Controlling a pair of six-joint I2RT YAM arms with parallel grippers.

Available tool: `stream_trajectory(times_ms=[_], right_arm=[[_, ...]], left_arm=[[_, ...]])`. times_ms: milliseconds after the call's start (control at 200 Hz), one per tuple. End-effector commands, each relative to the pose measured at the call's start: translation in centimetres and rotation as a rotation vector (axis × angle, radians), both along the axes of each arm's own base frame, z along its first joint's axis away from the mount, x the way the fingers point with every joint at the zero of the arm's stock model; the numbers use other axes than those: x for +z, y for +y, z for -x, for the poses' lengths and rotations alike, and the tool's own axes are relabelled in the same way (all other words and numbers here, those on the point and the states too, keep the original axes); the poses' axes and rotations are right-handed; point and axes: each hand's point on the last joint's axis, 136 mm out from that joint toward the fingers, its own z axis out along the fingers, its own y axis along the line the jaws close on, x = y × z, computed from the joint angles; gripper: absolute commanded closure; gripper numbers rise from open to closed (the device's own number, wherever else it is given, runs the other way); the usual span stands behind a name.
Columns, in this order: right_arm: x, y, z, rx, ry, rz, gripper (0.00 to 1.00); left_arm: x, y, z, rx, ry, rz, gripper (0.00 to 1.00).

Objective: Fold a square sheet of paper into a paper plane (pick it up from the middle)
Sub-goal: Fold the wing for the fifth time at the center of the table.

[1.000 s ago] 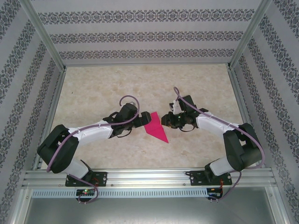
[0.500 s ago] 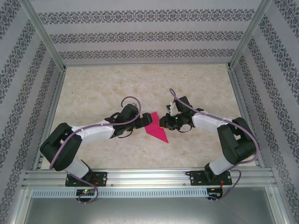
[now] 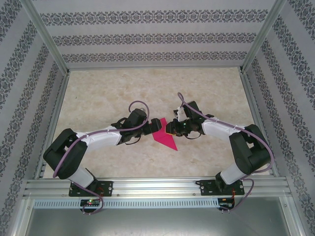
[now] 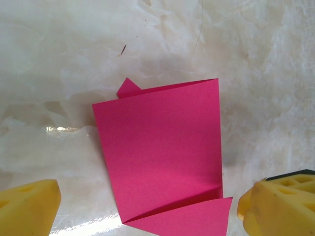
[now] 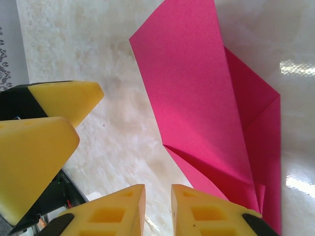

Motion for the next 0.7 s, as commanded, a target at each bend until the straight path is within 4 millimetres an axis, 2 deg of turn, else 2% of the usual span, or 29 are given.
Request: stream_trajectory(times_ms=[0, 290, 694], right_arm=[[0.9, 0.4, -0.3, 0.015, -0.039, -0.004, 0.78], [-1.1, 0.1, -0.9, -0.002, -0.016, 0.03, 0.79], [-4.7, -1.4, -0.9, -0.045, 0.04, 0.033, 0.79]], left_arm=[[1.2, -1.2, -0.2, -0.023, -0.03, 0.026, 0.01], [0.7, -1.3, 0.2, -0.031, -0.012, 0.037, 0.01], [0.7, -1.8, 0.5, -0.056, 0.002, 0.046, 0.01]])
